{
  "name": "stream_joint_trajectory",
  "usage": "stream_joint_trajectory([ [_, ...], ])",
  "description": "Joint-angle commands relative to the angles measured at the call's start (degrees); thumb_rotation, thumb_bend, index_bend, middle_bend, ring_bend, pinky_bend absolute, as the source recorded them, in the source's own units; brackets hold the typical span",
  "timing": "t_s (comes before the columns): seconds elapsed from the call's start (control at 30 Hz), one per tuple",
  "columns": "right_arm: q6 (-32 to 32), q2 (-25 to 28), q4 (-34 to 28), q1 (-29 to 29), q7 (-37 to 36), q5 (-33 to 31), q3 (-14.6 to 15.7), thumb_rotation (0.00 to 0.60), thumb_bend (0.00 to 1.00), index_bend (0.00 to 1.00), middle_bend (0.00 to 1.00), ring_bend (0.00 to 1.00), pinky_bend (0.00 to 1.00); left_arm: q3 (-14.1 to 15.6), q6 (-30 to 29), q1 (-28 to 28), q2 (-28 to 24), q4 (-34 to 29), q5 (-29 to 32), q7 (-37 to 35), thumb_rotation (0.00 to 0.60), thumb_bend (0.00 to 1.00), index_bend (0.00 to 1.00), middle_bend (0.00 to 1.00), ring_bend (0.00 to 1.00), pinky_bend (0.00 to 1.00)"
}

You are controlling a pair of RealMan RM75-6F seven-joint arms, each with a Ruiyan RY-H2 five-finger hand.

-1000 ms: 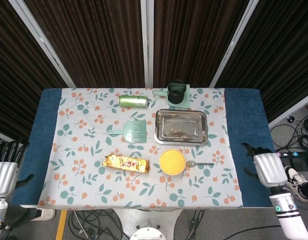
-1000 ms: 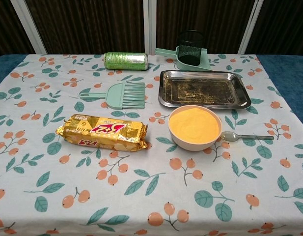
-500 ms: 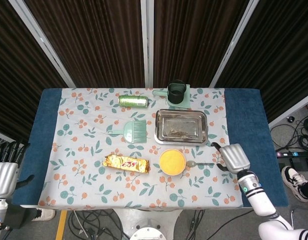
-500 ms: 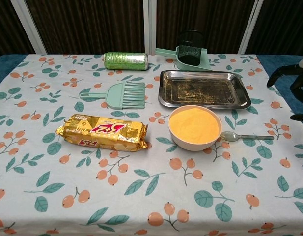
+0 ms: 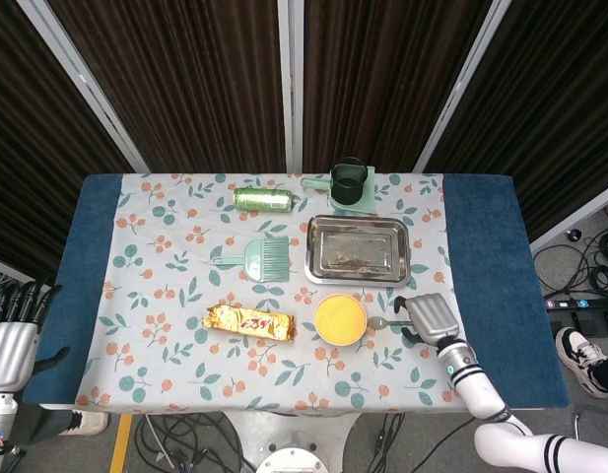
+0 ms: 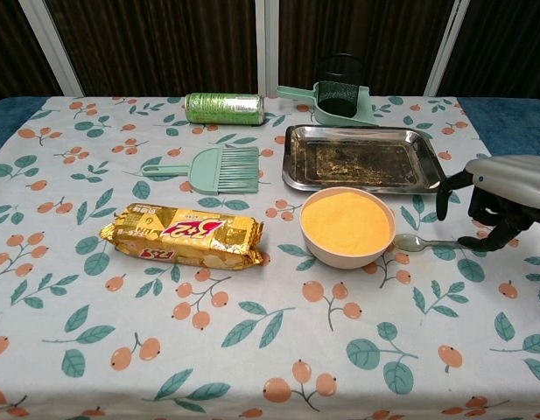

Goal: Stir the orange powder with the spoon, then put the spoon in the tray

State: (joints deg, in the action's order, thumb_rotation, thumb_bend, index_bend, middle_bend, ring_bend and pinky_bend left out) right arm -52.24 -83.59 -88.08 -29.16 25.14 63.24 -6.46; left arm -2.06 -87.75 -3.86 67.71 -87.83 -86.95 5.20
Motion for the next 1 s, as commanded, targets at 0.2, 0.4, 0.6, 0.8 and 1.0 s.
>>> stream_joint_trajectory([
  [0.2,0.32,-2.60,3.57,-0.87,0.01,-1.67,0.99,0.600,0.29,0.44,0.93,0.98,1.00,0.04,0.32,-0.11,0.51,0.92,0.02,-0.82,0.600,0.00,0.17,0.12,0.09,0.06],
  [0.4,0.35,-4.40,6.24,-1.34,-0.63,-2.12,1.30,0.600,0.31,0.46,0.93,0.98,1.00,-0.08,0.78,-0.17,0.63,1.26,0.56,-1.26,0.600,0.00,0.17,0.12,0.09,0.06],
  [0.6,-0.47,-5.86,8.27,-1.32,-2.50,-1.01,1.42,0.600,0.31,0.48,0.93,0.98,1.00,-0.09,0.92,-0.13,0.75,1.54,0.79,-1.56,0.600,0.00,0.17,0.12,0.09,0.06],
  [0.8,-1.02,-6.70,9.10,-1.37,-3.03,-0.43,1.63,0.600,0.31,0.51,0.93,0.98,1.00,-0.06,1.17,-0.08,0.88,1.77,1.09,-1.85,0.600,0.00,0.17,0.12,0.09,0.06],
  [1.0,-0.48,-7.24,9.57,-1.86,-2.26,-1.19,1.72,0.600,0.31,0.52,0.93,0.98,1.00,-0.01,1.40,0.03,0.95,2.01,1.43,-2.21,0.600,0.00,0.17,0.12,0.09,0.06],
])
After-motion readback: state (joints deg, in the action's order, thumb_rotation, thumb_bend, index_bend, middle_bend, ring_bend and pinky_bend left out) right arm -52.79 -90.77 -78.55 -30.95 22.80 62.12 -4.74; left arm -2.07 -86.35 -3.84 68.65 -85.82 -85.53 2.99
